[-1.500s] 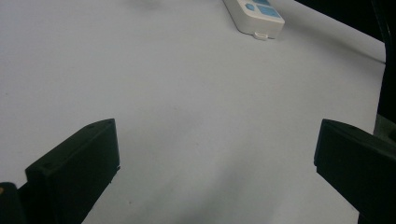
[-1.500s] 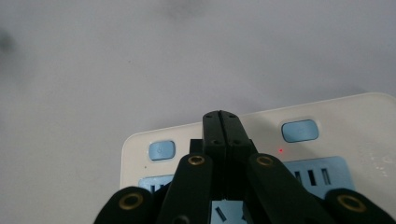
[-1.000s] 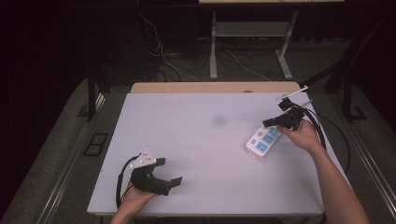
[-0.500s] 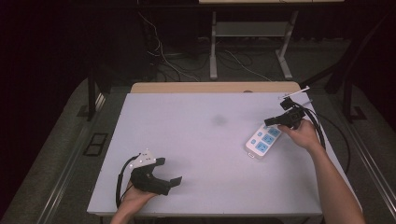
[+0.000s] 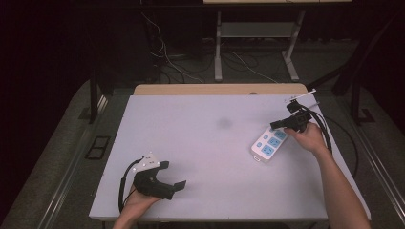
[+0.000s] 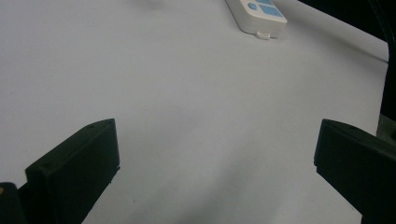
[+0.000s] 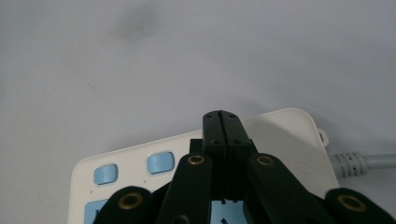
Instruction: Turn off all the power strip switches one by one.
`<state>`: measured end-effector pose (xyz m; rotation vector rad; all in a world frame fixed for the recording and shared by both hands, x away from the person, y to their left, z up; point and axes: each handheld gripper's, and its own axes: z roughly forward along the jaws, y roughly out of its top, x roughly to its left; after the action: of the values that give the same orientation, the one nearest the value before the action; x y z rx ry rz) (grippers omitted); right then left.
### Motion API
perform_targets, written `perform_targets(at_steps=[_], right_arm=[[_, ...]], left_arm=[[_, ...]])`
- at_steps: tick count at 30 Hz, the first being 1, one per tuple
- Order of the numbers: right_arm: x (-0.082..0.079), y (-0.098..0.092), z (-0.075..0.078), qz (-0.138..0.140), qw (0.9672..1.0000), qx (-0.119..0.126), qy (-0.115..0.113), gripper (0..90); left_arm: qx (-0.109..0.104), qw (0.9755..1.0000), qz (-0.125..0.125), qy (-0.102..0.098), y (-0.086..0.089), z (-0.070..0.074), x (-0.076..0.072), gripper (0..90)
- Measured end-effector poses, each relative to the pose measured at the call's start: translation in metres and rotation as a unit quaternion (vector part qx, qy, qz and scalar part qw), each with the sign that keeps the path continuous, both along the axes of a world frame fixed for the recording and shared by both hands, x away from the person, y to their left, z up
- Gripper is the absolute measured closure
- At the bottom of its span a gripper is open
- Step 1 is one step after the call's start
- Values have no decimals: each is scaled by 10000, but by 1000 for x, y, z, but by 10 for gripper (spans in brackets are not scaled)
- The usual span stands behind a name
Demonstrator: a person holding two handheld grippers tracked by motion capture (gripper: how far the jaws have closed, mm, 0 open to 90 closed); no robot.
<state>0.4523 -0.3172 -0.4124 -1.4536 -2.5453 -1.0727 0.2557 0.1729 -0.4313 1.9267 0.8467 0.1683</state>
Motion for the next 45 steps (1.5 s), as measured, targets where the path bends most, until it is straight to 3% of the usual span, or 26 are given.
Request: perform_targets(at_steps=[6,12,18,22,28,36,45], right_arm=[[2,2,-4,-35,9999,-131,26,900],[-1,1,-7,-83,9999,-25,-105,900],[-2,3,-6,-25,9997,-164,-182,900],[-2,2,-7,-66,9998,-101,-167,900],[-5,6,-5,-91,9992,-283,-271,900],[-5,6,-6,-193,9993,-253,-215,900],[-7,0,-11,-263,9993,35,-261,900]], left_arm=[[1,10000,3,-2,0,0,0,0],[-8,10000,-2,-2,-1,0,0,0],[-7,10000,-3,-8,-1,0,-1,0],[-8,10000,-10,-9,-1,0,-1,0],[10,10000,-29,-29,-2,1,-2,0],[10,10000,-43,-66,-4,1,-2,0],[6,10000,-33,-68,-3,1,-2,0]])
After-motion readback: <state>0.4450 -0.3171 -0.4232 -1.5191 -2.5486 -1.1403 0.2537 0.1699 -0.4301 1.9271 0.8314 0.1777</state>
